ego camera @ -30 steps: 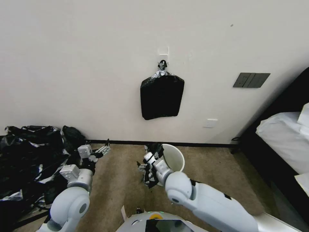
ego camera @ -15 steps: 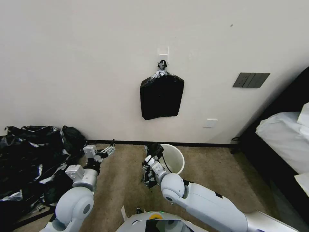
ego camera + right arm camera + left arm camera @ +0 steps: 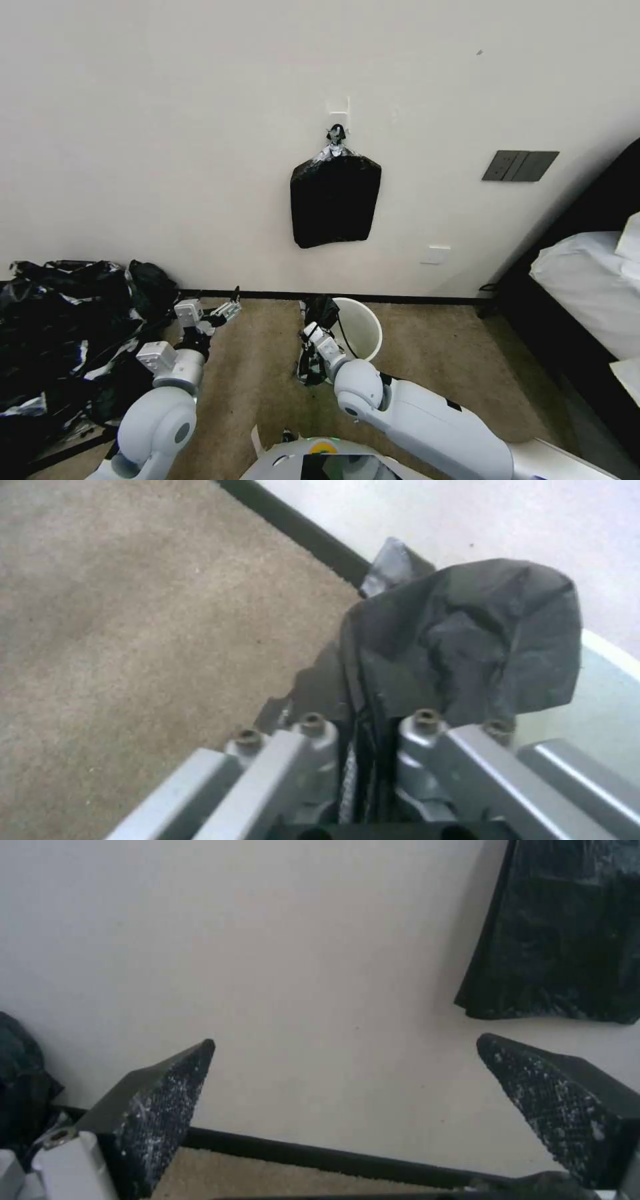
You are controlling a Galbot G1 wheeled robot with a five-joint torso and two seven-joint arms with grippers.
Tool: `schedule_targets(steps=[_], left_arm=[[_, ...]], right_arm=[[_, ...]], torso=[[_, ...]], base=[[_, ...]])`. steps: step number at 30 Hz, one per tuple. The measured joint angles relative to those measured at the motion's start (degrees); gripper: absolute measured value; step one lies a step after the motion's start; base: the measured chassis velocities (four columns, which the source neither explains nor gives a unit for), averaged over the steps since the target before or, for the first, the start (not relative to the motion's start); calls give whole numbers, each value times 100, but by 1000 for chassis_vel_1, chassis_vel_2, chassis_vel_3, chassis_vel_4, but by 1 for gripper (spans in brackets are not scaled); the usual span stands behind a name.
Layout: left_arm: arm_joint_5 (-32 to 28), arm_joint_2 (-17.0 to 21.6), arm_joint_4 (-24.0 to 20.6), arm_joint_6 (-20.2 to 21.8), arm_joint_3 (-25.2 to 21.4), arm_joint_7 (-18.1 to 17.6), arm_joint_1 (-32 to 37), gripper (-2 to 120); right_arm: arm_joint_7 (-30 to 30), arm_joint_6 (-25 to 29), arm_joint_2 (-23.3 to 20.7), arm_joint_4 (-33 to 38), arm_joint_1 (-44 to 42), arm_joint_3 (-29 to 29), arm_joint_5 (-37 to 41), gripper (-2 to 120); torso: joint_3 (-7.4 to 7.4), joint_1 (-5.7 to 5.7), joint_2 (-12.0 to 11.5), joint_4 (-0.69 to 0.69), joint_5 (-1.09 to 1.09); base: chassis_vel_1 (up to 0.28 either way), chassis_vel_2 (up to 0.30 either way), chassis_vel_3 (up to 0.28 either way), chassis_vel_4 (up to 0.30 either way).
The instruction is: Place a trash bag onto the trash bin.
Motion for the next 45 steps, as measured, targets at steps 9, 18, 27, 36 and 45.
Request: schedule_targets(steps=[9,18,27,36,45], left_arm=[[24,-27,62,0,73,13,3,100],[199,20,290,110,675,334,-41,100],[-79,247,597,899,1562,657,-525,100],[-1087,462,948,1502,1753,655,-1349,100],[-2142,408,1609,2251,2252,287,-2314,100]], right_arm=[[402,465,-116,602,-208,404,709,0],[997,1160,-295,896,-617,1238,1422,0],[1257,1547,-291,1036,-720,1279,1550,0],[1235,1642,-334,1124,-965,1231,1370,0],[1225,1727,-310,1158,-1117,1332,1366,0]], torso=[[0,0,0,1,0],[-1,0,0,0,1],[-1,0,0,1,0],[0,0,0,0,0],[0,0,0,0,0]], base=[[0,0,0,0],[0,0,0,0],[0,0,0,0],[0,0,0,0],[0,0,0,0]])
